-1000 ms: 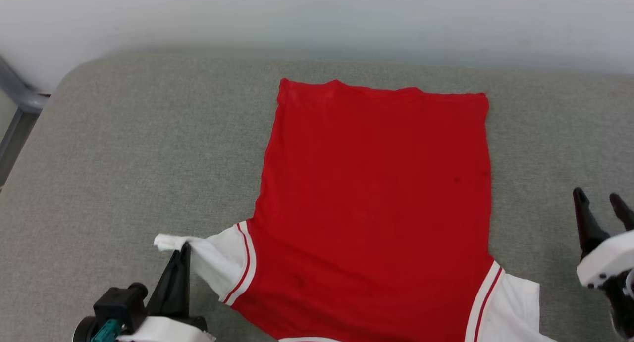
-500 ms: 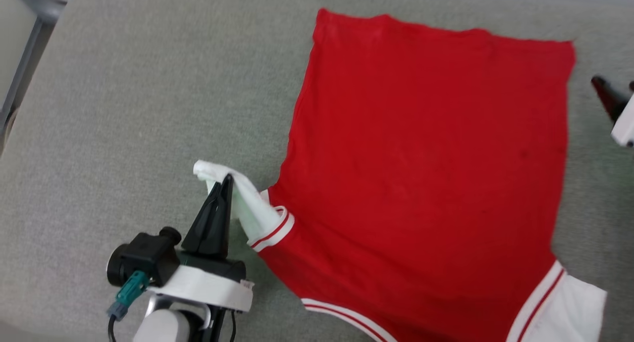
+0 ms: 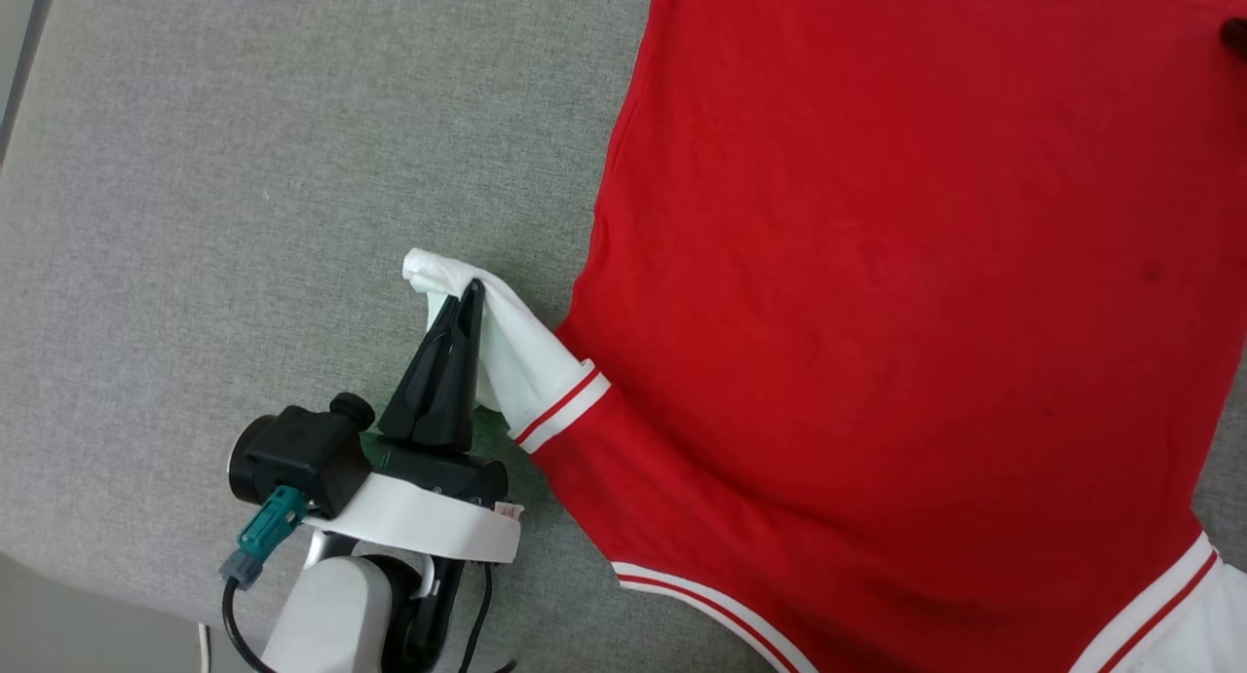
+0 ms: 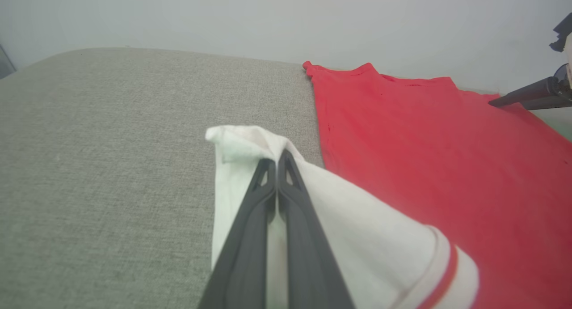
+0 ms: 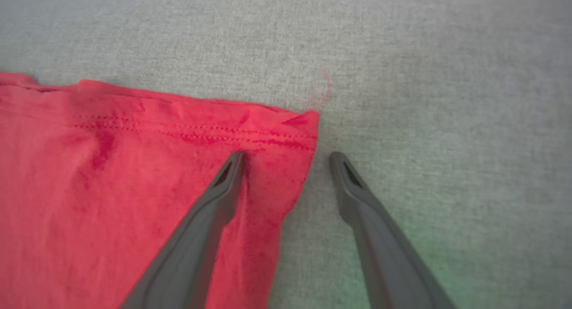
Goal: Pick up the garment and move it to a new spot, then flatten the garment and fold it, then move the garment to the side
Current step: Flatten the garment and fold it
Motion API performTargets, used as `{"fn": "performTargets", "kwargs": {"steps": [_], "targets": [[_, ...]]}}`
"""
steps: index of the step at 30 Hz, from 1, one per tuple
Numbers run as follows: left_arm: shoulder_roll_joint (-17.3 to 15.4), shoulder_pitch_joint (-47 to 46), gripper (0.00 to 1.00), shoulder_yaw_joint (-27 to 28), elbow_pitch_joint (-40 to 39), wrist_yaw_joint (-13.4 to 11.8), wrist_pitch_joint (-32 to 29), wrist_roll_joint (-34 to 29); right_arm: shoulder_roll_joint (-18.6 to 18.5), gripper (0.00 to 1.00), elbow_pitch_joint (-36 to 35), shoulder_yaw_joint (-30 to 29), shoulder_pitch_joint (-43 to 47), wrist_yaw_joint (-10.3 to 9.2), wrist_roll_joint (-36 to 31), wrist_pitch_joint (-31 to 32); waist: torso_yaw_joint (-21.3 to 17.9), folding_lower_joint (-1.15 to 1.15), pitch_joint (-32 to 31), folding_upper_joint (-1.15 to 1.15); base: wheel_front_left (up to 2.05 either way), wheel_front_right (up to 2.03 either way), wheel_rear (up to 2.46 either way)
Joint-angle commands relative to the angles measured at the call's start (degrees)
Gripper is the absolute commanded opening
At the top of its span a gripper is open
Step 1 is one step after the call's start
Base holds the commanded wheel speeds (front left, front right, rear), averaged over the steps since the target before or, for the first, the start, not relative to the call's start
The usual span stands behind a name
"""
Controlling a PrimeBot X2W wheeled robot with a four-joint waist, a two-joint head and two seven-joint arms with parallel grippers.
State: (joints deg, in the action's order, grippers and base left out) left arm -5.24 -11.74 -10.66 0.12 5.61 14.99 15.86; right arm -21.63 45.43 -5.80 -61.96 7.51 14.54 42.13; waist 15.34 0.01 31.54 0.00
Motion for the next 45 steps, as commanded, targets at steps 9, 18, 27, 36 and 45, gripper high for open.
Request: {"fn": "performTargets", "kwargs": {"steps": [9,18,27,36,45], "targets": [[1.45,-0.17,0.0,1.23,0.92,0.96,0.26,-1.13,0.6,0.0,8.12,2.77,7.14,-0.05,1.33,13.49,0.64,-0.01,0.16,0.0,0.0,0.0,0.0],[1.79,0.96,0.0,2.43,2.49,1.42,0.26,-1.54,-4.41,0.0,-0.18,3.64,3.39,-0.08,2.49,7.33,-0.18,-0.01,-3.61,0.0,0.0,0.0,0.0],[1.18,5.41,0.0,6.2,5.27,1.36,0.21,-1.92,-8.85,0.0,-12.76,6.49,12.87,-0.06,7.14,3.73,-4.77,-0.01,-13.41,0.0,0.0,0.0,0.0],[-0.27,10.51,0.0,10.15,7.77,0.31,0.21,-1.38,-7.9,0.0,-31.22,1.2,36.81,-0.05,12.08,4.2,-10.86,-0.01,-20.84,0.0,0.0,0.0,0.0],[-1.97,14.26,0.0,11.55,10.12,-0.51,-1.8,-0.32,2.54,0.0,-46.27,-9.44,62.27,-0.04,10.25,4.25,-14.72,-0.01,-25.74,0.0,0.0,0.0,0.0]]}}
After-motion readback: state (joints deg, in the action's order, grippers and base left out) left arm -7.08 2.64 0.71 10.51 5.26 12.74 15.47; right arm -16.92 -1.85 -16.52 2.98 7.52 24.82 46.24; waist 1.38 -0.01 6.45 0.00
